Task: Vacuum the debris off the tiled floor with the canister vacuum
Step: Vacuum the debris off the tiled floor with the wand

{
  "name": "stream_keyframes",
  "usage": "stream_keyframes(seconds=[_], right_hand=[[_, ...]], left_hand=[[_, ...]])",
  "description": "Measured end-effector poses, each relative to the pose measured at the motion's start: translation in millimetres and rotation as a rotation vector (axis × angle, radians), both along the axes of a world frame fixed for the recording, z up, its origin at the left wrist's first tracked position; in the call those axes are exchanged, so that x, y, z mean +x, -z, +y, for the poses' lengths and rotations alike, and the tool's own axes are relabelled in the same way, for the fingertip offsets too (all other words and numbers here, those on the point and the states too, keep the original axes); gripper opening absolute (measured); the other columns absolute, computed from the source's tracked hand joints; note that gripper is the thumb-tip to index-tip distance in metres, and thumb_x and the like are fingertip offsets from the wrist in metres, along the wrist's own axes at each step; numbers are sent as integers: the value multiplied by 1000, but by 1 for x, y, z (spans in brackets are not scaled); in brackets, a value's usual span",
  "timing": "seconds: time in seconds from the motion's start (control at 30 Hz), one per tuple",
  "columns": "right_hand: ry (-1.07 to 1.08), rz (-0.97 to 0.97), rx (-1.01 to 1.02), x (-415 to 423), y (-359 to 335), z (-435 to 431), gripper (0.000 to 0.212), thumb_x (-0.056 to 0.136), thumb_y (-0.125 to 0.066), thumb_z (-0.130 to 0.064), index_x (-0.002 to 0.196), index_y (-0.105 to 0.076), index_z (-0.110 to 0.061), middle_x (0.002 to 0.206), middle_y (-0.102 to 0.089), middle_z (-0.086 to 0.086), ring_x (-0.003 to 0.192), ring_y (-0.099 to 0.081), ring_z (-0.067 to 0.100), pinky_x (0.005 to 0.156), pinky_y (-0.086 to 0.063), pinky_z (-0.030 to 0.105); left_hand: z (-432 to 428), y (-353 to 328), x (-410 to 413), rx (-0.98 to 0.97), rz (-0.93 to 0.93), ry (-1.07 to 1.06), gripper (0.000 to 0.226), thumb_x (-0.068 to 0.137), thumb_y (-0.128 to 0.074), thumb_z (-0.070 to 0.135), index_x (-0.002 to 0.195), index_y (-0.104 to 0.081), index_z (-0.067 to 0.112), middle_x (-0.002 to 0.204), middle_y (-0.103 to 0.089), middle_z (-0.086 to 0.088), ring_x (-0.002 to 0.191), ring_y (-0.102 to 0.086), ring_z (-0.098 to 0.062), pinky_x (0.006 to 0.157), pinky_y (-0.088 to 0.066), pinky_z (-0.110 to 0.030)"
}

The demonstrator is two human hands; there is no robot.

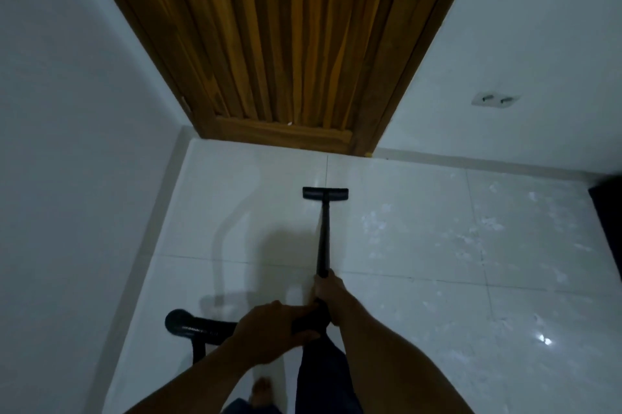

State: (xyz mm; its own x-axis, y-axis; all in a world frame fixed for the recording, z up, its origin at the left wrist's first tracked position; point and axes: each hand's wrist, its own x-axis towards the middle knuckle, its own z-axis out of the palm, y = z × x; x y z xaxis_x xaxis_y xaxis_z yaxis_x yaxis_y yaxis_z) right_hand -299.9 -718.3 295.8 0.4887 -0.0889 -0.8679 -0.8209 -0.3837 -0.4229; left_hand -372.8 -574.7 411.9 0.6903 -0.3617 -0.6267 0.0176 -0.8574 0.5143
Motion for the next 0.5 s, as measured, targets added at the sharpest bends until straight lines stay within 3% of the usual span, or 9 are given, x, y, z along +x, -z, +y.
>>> stream_keyframes(seconds=[0.07,0.13,0.23,0.3,0.37,0.4,0.43,0.5], right_hand=[[-29,-17,-12,-27,23,3,58,91,-49,-43,143,-49,-17,129,-61,17,112,-64,36,96,-56,52],[-66,-34,-6,-50,74,-1,72,79,-49,-52,144,-46,-21,138,-54,8,129,-54,32,109,-45,49],[-12,-27,-43,-103,129,-1,93,63,-51,-65,146,-42,-26,133,-49,2,137,-47,32,114,-40,50],[38,-4,8,-151,101,6,85,64,-51,-66,142,-44,-34,129,-57,3,125,-58,33,110,-44,52],[92,-18,66,-190,27,12,54,84,-55,-50,134,-51,-29,101,-65,7,83,-70,29,91,-56,48],[136,-34,118,-207,0,12,40,94,-55,-39,131,-52,-23,89,-63,10,63,-66,25,74,-58,41],[171,-43,152,-221,-14,8,34,99,-54,-30,131,-52,-20,84,-60,12,54,-60,22,62,-56,37],[155,-57,184,-252,-24,-1,37,100,-53,-25,137,-49,-20,85,-59,14,51,-58,21,59,-55,37]], left_hand=[[7,0,-30,21,-84,20,60,92,-42,71,147,-33,48,113,-70,-1,94,-68,-17,83,-54,-31],[10,2,-56,37,-133,15,59,94,-44,67,148,-32,48,114,-70,0,96,-68,-17,82,-52,-28],[19,2,-116,48,-164,12,62,92,-41,71,149,-31,48,105,-71,-1,88,-68,-16,76,-50,-26],[20,-3,-159,57,-174,32,73,83,-28,81,149,-27,50,103,-71,0,87,-68,-16,75,-50,-27],[19,-6,-194,61,-180,56,85,74,-13,85,150,-24,50,104,-71,-1,88,-68,-16,75,-49,-27],[17,-6,-211,59,-181,73,89,72,-8,86,151,-22,49,105,-70,-1,88,-67,-17,76,-50,-28],[15,-4,-226,52,-181,85,90,71,-6,86,152,-18,49,106,-70,-1,88,-67,-17,77,-51,-30],[6,2,-259,38,-171,118,86,73,-3,87,152,-7,52,105,-68,-2,86,-66,-18,77,-54,-33]])
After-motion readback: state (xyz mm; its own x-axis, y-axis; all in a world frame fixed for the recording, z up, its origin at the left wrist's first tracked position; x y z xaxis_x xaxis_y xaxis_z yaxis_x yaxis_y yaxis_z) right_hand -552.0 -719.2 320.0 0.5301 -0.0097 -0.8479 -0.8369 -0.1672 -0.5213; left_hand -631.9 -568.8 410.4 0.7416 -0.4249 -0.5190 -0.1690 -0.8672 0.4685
